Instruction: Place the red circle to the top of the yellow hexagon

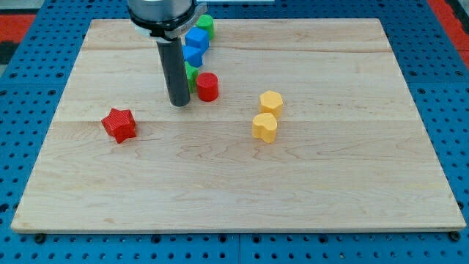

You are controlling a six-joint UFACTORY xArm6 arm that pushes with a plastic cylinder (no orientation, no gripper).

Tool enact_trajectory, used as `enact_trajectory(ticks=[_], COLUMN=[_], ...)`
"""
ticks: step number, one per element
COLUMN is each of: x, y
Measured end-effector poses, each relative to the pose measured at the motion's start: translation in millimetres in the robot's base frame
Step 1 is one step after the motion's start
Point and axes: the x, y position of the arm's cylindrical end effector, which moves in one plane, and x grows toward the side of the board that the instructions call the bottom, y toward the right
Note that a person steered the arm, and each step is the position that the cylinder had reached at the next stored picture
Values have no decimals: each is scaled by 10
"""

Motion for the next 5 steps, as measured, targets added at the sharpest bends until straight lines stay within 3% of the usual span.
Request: enact_trajectory(ticks=[2,5], x=[-315,-196], y=[366,478])
